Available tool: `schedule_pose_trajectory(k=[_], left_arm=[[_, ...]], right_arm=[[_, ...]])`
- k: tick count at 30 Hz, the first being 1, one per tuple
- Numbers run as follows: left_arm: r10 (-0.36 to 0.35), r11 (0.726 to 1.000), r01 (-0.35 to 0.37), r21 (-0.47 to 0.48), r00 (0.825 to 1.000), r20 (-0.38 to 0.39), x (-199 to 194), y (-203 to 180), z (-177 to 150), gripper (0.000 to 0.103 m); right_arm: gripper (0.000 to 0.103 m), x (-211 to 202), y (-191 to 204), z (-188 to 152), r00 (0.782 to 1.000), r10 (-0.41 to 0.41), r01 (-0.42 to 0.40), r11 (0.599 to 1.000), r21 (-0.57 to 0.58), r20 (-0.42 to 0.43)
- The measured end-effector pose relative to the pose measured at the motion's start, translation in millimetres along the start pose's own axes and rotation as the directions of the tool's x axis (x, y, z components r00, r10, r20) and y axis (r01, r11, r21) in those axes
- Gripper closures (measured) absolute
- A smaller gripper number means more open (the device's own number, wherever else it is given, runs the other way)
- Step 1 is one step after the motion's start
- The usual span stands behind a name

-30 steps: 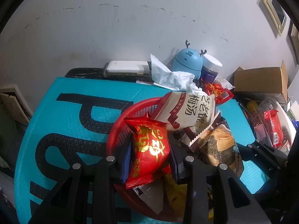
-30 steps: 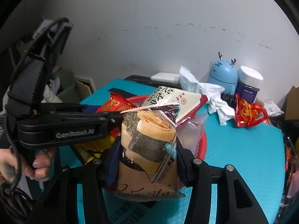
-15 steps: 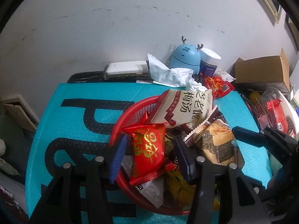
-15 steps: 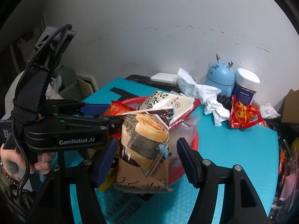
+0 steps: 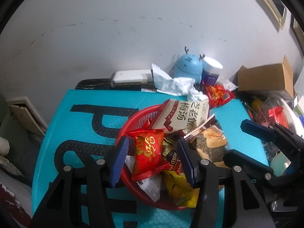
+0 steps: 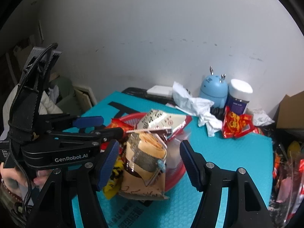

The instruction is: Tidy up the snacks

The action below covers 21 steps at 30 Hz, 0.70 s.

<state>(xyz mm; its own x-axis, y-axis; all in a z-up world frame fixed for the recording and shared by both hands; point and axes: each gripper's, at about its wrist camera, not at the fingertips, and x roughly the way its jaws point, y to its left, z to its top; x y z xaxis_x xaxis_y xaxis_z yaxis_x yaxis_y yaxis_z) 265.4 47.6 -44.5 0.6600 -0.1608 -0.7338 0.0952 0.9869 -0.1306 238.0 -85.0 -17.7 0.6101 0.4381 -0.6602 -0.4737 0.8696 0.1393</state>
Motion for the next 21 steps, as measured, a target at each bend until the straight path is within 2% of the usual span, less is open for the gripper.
schedule_pose_trajectory(k=[10, 21], left_arm=[[0.029, 1.000, -0.030, 0.007, 0.994, 0.102, -66, -5, 7, 0.051], [0.033, 0.998, -0.044, 0.039, 0.969, 0.245, -160, -29, 4, 0.050]], right_arm=[[0.036, -45, 19, 15, 0.997, -0.036, 0.039, 0.999, -0.031, 0.066], [0.036, -126, 45, 28, 0.980, -0.072, 0.081, 0.996, -0.042, 0.187]])
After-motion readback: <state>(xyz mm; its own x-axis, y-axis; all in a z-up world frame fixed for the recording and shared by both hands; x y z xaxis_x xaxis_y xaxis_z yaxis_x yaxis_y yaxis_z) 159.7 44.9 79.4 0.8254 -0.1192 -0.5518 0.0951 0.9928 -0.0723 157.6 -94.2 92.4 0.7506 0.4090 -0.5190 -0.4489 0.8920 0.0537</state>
